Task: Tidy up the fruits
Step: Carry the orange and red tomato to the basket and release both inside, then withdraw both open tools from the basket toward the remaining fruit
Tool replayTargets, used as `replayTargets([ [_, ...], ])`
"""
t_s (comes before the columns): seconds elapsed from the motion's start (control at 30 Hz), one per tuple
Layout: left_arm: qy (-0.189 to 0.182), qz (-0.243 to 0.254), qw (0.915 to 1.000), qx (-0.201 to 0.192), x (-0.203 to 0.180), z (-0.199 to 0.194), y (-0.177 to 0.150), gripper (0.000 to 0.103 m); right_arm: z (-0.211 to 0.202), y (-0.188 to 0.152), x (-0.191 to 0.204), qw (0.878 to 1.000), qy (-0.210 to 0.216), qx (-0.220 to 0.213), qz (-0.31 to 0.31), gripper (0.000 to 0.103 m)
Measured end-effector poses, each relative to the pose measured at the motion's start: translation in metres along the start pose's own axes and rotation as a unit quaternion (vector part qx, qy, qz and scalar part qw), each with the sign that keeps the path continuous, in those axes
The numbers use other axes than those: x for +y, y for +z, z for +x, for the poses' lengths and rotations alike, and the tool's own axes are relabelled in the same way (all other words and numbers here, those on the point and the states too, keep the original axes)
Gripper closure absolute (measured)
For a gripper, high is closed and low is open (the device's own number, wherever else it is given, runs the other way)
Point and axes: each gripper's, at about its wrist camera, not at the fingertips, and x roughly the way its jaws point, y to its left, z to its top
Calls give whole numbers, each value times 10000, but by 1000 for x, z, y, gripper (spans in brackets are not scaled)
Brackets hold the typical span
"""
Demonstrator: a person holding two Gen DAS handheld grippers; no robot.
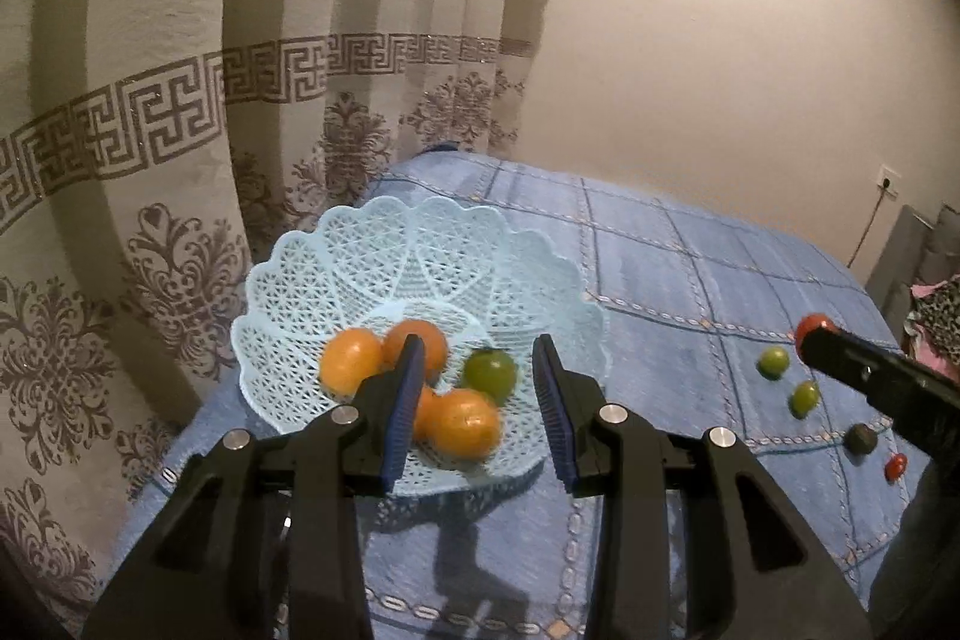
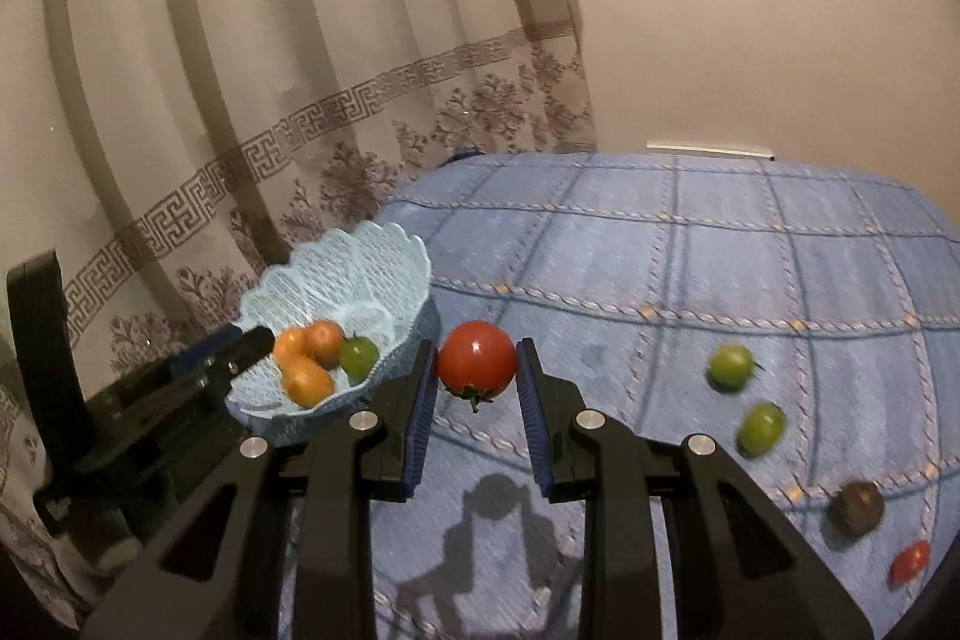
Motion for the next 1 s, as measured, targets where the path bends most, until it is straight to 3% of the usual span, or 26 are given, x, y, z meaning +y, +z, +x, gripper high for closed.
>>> replayTargets([
  [0.57, 275, -441, 9986, 91, 36, 14, 6, 62, 68, 20, 44, 9972, 639, 387, 2, 76],
  [0.73, 355, -503, 9981, 59, 39, 14, 6, 40, 83, 21, 50, 9961, 727, 506, -26, 75],
  [0.83, 424, -551, 9976, 26, 42, 14, 5, 29, 87, 22, 49, 9950, 838, 539, 68, 59],
  [1.0, 492, -522, 9974, -28, 42, 13, 3, 18, 87, 21, 42, 9952, 804, 505, 221, 58],
])
